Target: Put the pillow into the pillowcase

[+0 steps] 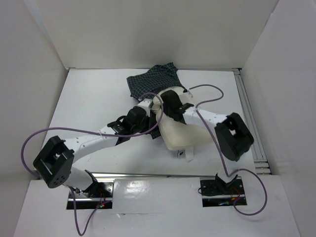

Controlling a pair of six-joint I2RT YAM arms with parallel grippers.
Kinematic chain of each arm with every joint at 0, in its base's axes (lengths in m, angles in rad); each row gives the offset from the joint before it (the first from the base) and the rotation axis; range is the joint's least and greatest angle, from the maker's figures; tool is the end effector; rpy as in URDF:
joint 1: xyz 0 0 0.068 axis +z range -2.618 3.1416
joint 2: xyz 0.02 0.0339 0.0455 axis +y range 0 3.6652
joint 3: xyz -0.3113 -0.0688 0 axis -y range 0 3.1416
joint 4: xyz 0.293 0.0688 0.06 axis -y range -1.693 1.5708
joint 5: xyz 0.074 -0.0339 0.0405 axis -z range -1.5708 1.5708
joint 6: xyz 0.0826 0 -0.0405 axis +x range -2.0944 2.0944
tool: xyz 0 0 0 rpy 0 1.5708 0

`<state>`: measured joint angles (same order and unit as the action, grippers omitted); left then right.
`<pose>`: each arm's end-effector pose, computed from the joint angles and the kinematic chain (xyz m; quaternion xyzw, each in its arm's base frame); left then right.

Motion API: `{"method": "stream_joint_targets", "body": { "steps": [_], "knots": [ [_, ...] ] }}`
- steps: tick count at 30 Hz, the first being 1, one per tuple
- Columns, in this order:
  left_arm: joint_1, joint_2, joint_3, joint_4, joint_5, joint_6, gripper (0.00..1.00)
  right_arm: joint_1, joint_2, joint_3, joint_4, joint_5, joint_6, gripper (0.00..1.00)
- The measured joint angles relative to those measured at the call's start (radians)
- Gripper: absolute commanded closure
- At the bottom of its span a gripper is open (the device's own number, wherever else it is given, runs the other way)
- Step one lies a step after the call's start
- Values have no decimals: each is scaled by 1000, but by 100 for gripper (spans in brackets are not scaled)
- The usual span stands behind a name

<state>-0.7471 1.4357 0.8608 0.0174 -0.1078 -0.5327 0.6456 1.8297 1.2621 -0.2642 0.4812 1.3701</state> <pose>0.2915 -0.2579 0.2304 0.0674 0.8709 -0.2515 0.4168 0.4049 0.2572 0.1987 0.4014 0.8164 0.1780 0.3751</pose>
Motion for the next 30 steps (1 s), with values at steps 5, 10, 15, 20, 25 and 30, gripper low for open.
{"method": "stream_joint_targets", "body": {
  "steps": [5,10,15,20,25,30],
  "knots": [
    [-25,-49,0,-35,0,-1,100,-27,-183,-351,549,-186,-181,100],
    [-31,-54,0,-52,5,8,100,-37,-51,-427,980,-318,-226,100],
    [-74,-78,0,-112,-12,29,100,-5,78,-406,1220,-377,-237,100],
    [-145,-138,-21,-139,-13,27,77,1,65,-406,1282,-378,-266,100],
    [-175,-151,-8,-233,-10,-13,0,14,-16,-449,1272,-326,-333,100],
    [-192,-208,53,-370,-31,-29,0,45,-60,-501,1259,-288,-415,100]
  ]
}}
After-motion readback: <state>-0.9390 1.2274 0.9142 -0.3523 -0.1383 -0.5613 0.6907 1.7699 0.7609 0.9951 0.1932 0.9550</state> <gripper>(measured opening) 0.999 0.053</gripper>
